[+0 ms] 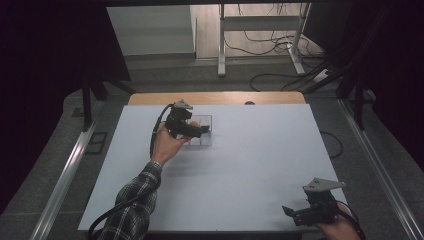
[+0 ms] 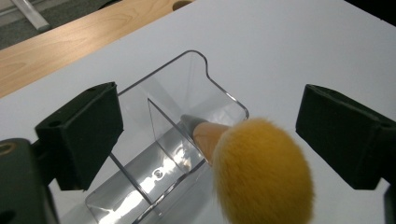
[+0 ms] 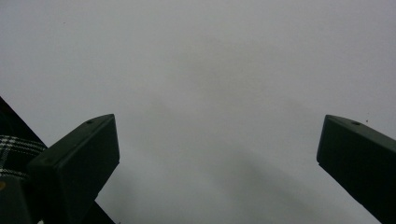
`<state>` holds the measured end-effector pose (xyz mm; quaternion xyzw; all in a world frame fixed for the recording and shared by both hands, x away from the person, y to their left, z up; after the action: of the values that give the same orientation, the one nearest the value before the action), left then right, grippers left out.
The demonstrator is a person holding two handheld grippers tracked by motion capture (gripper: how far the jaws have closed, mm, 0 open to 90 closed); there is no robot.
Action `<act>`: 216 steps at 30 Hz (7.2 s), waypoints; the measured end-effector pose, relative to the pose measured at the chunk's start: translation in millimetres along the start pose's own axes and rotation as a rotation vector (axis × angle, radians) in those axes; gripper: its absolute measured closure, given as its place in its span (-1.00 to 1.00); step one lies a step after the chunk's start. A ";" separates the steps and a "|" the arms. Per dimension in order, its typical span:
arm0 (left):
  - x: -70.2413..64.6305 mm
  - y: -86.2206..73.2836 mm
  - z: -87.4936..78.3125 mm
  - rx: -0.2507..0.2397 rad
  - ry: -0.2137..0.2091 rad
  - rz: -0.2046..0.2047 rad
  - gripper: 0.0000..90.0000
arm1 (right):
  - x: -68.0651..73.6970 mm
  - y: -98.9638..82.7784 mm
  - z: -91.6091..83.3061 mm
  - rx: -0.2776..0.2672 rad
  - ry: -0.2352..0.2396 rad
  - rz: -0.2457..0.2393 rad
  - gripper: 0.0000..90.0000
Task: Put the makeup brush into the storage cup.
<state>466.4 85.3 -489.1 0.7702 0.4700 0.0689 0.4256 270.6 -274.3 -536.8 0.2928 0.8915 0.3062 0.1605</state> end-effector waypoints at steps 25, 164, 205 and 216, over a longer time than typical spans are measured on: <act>-6.8 -9.4 -14.0 0.041 -0.001 0.083 -1.00 | -0.1 0.8 -1.3 -0.008 -0.006 0.007 -1.00; -13.3 -133.3 -107.7 -0.033 0.023 0.070 -1.00 | -8.7 6.8 -10.9 -0.086 -0.051 0.035 -1.00; -4.0 -177.3 -146.8 -0.027 0.089 0.041 -1.00 | -8.6 5.9 -10.7 -0.085 -0.056 0.035 -1.00; 0.4 -192.2 -158.9 -0.018 0.129 0.034 -1.00 | -8.6 5.5 -10.5 -0.081 -0.057 0.038 -1.00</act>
<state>258.3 217.0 -527.9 0.7681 0.4828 0.1300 0.4001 274.7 -280.8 -524.3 0.3116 0.8677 0.3367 0.1916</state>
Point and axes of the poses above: each handheld gripper's, and its own axes: z roughly forward along the jaws, y roughly out of its top, x roughly to its left, the point moved 7 cm from there along z, roughly forward along the jaws, and after that the axes turned 13 degrees about -z, right-handed, at the moved point
